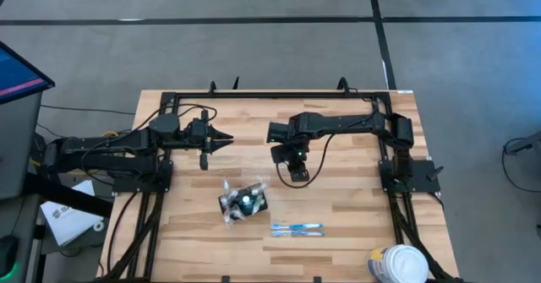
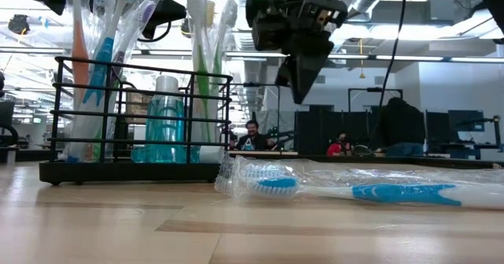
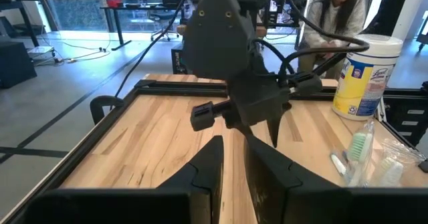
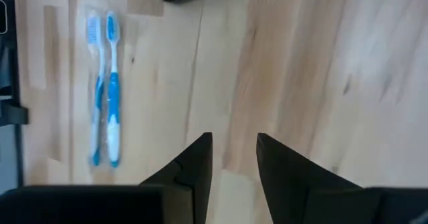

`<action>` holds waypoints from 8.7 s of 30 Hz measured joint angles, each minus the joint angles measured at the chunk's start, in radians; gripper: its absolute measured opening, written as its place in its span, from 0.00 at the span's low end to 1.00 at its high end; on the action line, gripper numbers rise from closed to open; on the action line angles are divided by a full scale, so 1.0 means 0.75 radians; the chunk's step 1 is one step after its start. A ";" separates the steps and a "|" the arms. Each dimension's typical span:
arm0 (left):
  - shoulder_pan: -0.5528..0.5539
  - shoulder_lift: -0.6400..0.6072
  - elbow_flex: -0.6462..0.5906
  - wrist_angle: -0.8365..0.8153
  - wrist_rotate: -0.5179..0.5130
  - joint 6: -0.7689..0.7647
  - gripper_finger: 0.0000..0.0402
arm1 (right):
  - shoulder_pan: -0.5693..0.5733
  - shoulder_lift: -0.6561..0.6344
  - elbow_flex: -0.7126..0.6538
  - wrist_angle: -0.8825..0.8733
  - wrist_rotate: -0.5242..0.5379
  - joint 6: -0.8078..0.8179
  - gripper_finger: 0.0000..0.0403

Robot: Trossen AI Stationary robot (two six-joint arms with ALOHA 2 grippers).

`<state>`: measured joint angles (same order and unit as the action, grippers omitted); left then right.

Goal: Pick & Place toothbrushing station
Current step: Put the white blue toothbrush into the black toothbrush rack

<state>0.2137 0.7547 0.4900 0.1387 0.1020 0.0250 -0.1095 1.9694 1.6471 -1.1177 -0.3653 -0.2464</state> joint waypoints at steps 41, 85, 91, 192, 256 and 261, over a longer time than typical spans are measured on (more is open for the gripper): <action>-0.007 0.000 -0.060 0.001 0.001 -0.124 0.13 | 0.797 0.051 -0.003 0.440 0.504 0.878 0.27; -0.007 0.000 -0.060 0.037 0.000 -0.099 0.13 | 0.789 0.328 0.000 0.490 0.522 0.948 0.25; -0.007 -0.001 -0.060 0.037 0.001 -0.100 0.13 | 0.774 0.327 0.000 0.491 0.518 0.955 0.16; -0.006 0.000 -0.060 0.025 0.000 -0.100 0.13 | 0.632 -0.324 -1.007 2.686 0.866 0.195 0.00; -0.007 -0.001 -0.060 0.017 0.000 -0.100 0.13 | 0.539 0.030 -1.103 3.219 0.694 0.120 0.00; -0.006 0.000 -0.060 0.015 0.000 -0.100 0.13 | 0.509 0.042 -1.103 3.172 0.694 0.210 0.00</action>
<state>0.2089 0.7547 0.4450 0.1501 0.1020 -0.0500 0.2726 2.0006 0.8196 1.2615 0.1551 -0.0888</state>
